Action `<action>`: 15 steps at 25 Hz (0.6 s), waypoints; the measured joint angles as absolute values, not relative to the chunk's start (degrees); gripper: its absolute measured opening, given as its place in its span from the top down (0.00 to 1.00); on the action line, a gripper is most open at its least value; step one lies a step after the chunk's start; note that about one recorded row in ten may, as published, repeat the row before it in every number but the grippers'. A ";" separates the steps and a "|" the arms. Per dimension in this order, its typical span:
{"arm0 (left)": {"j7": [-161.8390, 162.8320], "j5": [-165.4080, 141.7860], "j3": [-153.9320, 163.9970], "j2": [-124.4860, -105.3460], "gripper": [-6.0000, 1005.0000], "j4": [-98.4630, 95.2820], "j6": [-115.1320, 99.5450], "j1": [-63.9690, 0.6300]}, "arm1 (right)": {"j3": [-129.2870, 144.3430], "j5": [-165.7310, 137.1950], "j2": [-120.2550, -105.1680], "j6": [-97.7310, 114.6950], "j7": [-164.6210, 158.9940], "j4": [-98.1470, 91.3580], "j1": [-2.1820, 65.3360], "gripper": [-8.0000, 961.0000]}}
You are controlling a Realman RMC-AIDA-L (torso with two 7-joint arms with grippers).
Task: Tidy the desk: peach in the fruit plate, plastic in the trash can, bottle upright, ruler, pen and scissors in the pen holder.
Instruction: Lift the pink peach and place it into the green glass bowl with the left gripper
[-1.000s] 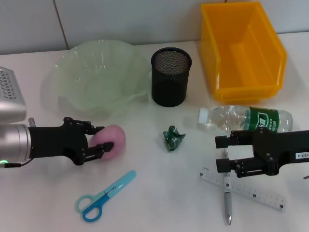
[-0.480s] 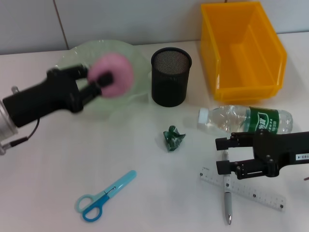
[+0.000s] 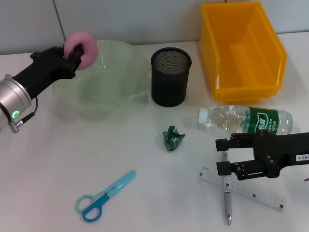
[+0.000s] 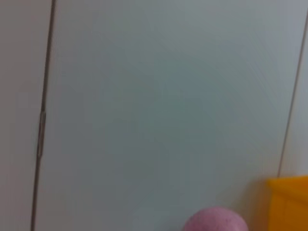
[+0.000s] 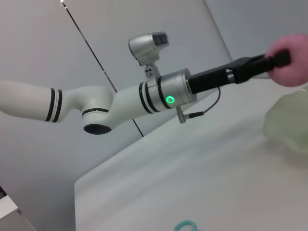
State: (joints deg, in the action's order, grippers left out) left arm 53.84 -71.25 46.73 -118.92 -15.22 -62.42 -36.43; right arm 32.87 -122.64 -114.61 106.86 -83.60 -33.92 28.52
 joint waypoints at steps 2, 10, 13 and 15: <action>49.49 -70.80 47.00 -119.07 0.71 -13.52 -56.12 -38.73 | 32.87 -122.64 -114.61 106.94 -83.65 -33.92 28.59 0.21; 48.94 -70.37 46.59 -119.18 0.76 -12.83 -52.41 -39.46 | 32.87 -122.64 -114.61 107.06 -83.80 -33.92 28.67 0.21; 48.99 -70.23 46.82 -119.18 0.58 -12.80 -52.36 -39.45 | 32.87 -122.66 -114.61 107.06 -83.86 -33.93 28.67 0.21; 48.99 -70.19 46.90 -119.18 0.44 -12.79 -52.43 -39.39 | 32.87 -122.67 -114.64 107.03 -83.87 -33.93 28.66 0.21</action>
